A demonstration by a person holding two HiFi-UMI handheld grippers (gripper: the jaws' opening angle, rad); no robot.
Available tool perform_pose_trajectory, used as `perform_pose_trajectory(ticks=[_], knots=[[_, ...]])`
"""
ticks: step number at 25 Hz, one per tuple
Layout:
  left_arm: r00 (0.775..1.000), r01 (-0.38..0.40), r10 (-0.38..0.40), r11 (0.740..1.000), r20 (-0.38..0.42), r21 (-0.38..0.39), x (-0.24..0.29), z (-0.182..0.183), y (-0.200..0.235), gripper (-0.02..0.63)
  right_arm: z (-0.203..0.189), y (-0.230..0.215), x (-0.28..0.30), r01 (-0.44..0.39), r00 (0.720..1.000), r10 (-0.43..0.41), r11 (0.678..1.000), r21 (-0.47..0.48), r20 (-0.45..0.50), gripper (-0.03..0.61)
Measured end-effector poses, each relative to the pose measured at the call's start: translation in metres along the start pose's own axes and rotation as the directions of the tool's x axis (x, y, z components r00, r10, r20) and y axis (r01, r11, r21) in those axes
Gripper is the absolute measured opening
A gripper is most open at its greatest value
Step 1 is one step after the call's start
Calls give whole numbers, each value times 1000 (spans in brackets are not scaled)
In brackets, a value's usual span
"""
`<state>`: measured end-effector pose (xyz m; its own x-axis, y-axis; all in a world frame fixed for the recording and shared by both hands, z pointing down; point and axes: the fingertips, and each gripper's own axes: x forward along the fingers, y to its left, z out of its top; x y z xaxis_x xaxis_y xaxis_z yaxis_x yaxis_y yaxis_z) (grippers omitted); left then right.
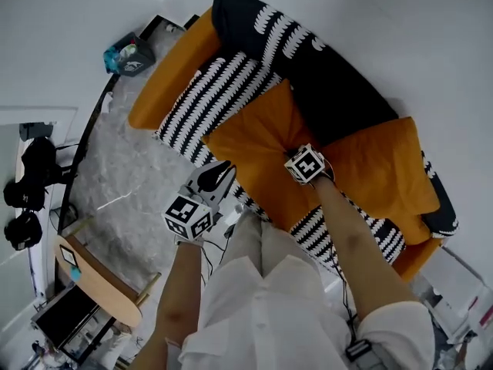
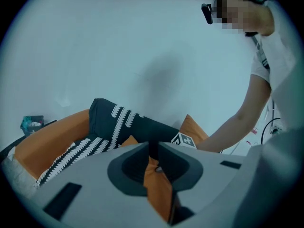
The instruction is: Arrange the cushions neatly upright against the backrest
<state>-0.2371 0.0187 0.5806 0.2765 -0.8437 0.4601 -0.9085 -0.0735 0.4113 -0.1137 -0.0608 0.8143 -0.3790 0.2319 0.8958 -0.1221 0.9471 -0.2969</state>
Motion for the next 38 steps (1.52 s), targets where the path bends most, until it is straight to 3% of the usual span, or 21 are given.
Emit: perform_pose_trajectory(ticks=[5,10,17,19,21,22,24,27,30,33,38], knots=[[1000,-19,19,999,21,31,-16,18,-4,71,24,10,-15,-8,997,10,1000,-15,80,12],[999,-15,13,999,40,45,-27,33,5,71,77,26,-26,-19,985,23,999,-28,169,12],[997,67,-69,996,26,61,-22,47,42,71,148,52,-10,-10,982,19,999,-48,186,24],[995,102,-103,992,8,74,-20,50,61,71,169,51,2,-4,979,5,1000,-4,203,52],[991,136,-135,988,-18,80,-21,50,78,72,190,56,13,-50,968,28,995,82,248,84],[988,151,-149,985,-31,78,-23,50,85,72,197,60,17,-76,966,44,990,115,254,169],[984,176,-173,981,-47,81,-24,59,99,72,205,61,21,-80,973,50,989,124,223,213],[976,212,-207,971,-64,107,-21,73,110,77,200,53,14,-48,982,23,990,134,185,276],[972,234,-227,964,-66,123,-23,80,117,84,188,49,5,-26,982,-8,984,175,189,297],[973,229,-223,963,-54,142,-5,84,152,87,192,23,27,9,987,-40,980,197,156,319],[960,264,-256,963,-110,61,2,39,164,94,117,22,63,54,999,-52,973,223,-16,353]])
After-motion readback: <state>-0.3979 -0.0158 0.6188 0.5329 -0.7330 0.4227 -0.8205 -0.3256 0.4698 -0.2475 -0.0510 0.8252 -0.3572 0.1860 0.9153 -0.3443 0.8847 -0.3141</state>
